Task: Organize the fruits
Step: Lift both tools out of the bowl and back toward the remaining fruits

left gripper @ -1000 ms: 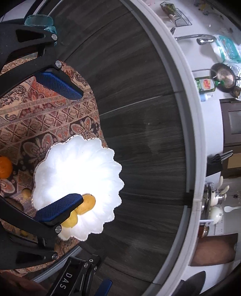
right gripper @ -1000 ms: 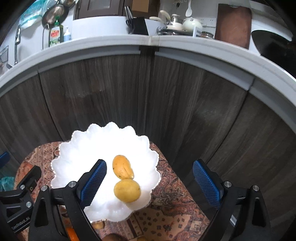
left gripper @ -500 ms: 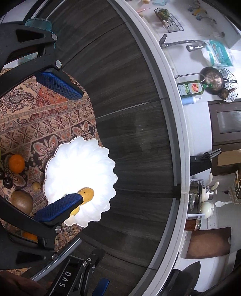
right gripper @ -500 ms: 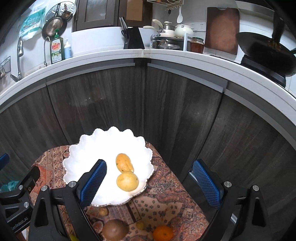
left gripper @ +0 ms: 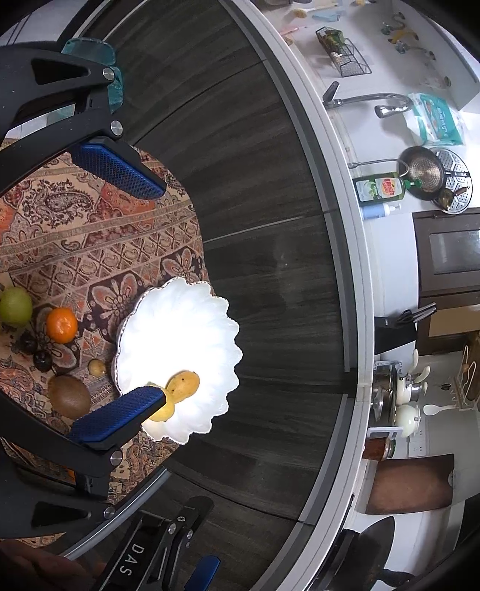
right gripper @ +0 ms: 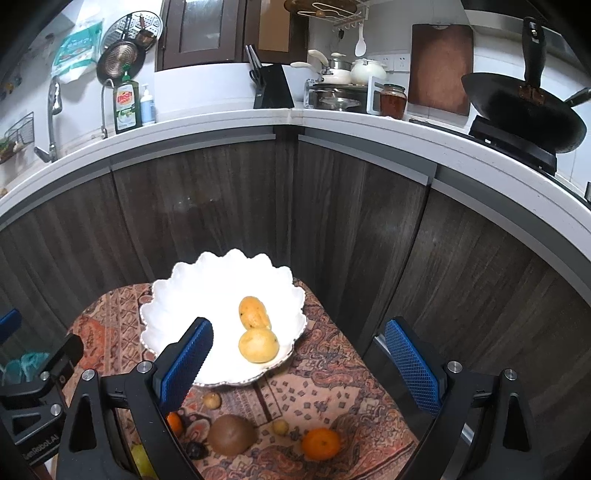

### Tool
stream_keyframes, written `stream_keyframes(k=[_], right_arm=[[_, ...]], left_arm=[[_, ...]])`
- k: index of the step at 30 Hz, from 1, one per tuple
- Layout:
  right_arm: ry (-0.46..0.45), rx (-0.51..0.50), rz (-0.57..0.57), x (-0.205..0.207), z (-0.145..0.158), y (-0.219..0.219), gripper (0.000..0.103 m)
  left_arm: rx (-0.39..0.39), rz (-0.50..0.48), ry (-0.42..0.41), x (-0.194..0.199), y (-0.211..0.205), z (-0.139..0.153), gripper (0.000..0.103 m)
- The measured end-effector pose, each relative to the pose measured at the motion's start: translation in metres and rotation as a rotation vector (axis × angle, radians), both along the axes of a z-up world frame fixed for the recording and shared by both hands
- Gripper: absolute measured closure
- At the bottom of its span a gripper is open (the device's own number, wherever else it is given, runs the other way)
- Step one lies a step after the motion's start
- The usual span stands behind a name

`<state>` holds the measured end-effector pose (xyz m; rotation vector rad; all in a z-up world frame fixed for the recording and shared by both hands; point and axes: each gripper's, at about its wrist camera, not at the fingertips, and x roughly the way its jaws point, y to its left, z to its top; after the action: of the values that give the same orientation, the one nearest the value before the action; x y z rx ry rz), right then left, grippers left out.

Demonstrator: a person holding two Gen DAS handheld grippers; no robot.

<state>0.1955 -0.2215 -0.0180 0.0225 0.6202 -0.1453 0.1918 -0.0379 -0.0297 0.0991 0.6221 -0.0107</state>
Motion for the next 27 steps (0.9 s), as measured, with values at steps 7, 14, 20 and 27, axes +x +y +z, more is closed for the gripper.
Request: stream_keyframes(k=[7, 14, 20, 27], right_arm=[[-0.014, -0.008, 0.003, -0.017, -0.001, 0.000, 0.008], [0.007, 0.002, 0.003, -0.029, -0.015, -0.002, 0.008], [0.040, 0.013, -0.009, -0.037, -0.038, 0.001, 0.008], [0.082, 0.021, -0.010, -0.042, -0.065, 0.006, 0.008]], left_arm=[[0.014, -0.006, -0.011, -0.016, -0.002, -0.002, 0.000], [0.029, -0.008, -0.003, -0.030, -0.004, -0.018, 0.000], [0.041, -0.004, 0.001, -0.038, 0.002, -0.039, 0.000], [0.034, -0.002, 0.030, -0.044, 0.009, -0.065, 0.000]])
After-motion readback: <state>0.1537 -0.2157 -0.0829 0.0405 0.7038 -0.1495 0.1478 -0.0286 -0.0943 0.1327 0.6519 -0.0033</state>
